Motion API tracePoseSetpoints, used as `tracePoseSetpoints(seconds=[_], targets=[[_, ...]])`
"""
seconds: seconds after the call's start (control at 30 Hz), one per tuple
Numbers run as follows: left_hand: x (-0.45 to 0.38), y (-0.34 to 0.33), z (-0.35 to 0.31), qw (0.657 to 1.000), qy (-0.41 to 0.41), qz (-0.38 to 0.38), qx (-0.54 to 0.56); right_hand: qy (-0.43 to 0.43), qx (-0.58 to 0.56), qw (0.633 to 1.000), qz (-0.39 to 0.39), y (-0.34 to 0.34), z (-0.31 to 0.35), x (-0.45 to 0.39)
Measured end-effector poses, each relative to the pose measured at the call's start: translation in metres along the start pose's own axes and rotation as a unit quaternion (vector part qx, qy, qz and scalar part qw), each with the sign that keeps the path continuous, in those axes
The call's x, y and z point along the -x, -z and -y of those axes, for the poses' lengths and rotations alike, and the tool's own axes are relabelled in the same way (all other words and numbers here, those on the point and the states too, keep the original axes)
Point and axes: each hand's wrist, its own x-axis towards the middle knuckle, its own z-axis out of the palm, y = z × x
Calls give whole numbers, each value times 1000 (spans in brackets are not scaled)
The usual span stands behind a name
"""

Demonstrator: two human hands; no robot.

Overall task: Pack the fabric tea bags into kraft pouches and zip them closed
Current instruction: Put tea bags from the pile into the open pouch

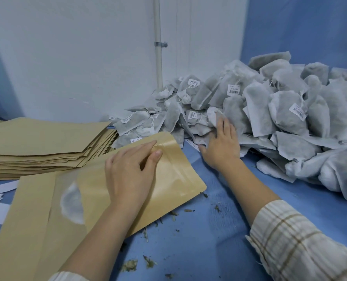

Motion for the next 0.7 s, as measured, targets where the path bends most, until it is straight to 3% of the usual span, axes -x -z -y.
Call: tracePoseSetpoints(seconds=[0.1, 0.17, 0.23, 0.27, 0.33, 0.37, 0.43, 0.5, 0.53, 0.63, 0.67, 0.7], targets=[[1, 2, -1, 1000, 1, 1, 3, -36, 2, 999, 11, -8, 1, -1], [1, 3, -1, 1000, 3, -1, 10, -53, -26, 998, -26, -6, 5, 0], [1, 3, -1, 1000, 7, -1, 6, -40, -72, 985, -151, 2, 9, 2], [1, 3, -1, 1000, 8, 1, 2, -21, -100, 960, -262, 9, 12, 3], [1, 2, -1, 1000, 5, 0, -1, 24, -137, 858, -494, 18, 18, 2], [1, 2, -1, 1000, 4, -2, -1, 47, -167, 817, -550, 23, 21, 2], [1, 2, -1, 1000, 3, -4, -2, 91, -316, 796, -508, 30, 32, 4], [1, 2, -1, 1000, 1, -5, -2, 12, -525, 771, -360, 35, 39, 10], [1, 2, 0, 1000, 0, -6, -1, -59, -617, 735, -274, 40, 40, 11], [0, 2, 0, 1000, 2, -11, 0, -222, -780, 578, -90, 41, 34, 6], [0, 2, 0, 1000, 4, -13, 0, -248, -801, 542, -57, 38, 30, 2], [0, 2, 0, 1000, 6, -17, 1, -262, -800, 538, -42, 36, 28, 1]])
